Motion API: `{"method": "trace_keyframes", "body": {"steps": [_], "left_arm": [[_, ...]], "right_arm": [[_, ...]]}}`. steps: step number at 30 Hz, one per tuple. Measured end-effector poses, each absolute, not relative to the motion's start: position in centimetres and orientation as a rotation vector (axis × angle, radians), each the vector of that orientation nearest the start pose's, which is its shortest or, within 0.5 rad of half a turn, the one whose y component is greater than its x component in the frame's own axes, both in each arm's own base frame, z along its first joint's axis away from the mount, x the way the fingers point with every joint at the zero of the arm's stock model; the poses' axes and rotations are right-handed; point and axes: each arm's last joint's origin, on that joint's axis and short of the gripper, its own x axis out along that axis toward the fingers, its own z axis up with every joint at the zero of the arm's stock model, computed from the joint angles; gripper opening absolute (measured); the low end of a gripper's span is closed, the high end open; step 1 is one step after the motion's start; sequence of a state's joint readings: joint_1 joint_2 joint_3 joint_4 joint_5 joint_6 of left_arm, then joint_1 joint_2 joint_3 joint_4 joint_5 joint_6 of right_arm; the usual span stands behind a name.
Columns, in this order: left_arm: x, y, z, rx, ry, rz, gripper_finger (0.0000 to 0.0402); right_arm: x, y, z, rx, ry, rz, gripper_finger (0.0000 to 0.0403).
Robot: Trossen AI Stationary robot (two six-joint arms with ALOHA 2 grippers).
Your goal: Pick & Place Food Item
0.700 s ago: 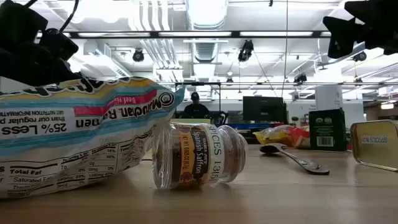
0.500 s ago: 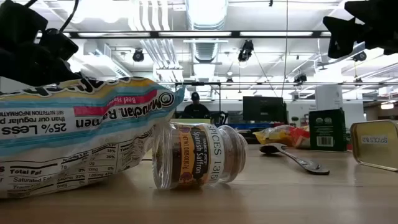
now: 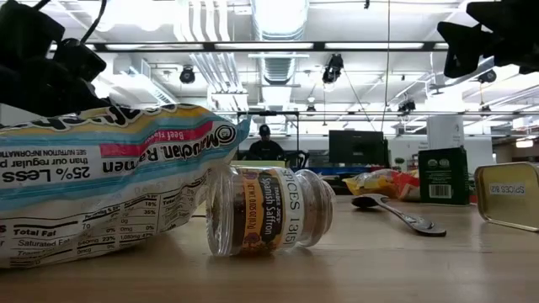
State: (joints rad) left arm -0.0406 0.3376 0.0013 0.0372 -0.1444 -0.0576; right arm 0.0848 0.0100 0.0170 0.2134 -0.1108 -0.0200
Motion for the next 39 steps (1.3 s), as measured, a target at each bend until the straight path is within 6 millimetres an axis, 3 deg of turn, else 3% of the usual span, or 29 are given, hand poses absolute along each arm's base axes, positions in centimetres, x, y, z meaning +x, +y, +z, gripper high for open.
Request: {"method": "trace_keyframes", "body": {"steps": [12,16,22,32,39], "left_arm": [[11.4,0.0,13.8,-0.029,0.295,0.112,0.0189],[11.4,0.0,13.8,-0.029,0.295,0.112,0.0189],[11.4,0.0,13.8,-0.029,0.295,0.112,0.0189],[11.4,-0.1,13.8,-0.030,0.295,0.111,0.0189],[11.4,-0.1,13.8,-0.029,0.295,0.111,0.0189]], "right_arm": [[9.4,1.1,18.9,-0.019,-0.222,0.192,0.0212],[9.4,1.1,18.9,0.130,-0.208,0.203,0.0212],[9.6,1.1,19.1,0.177,-0.149,0.204,0.0212],[10.4,1.1,24.8,0.187,0.046,0.171,0.0212],[12.7,0.5,27.3,0.300,0.221,-0.163,0.0212]]}}
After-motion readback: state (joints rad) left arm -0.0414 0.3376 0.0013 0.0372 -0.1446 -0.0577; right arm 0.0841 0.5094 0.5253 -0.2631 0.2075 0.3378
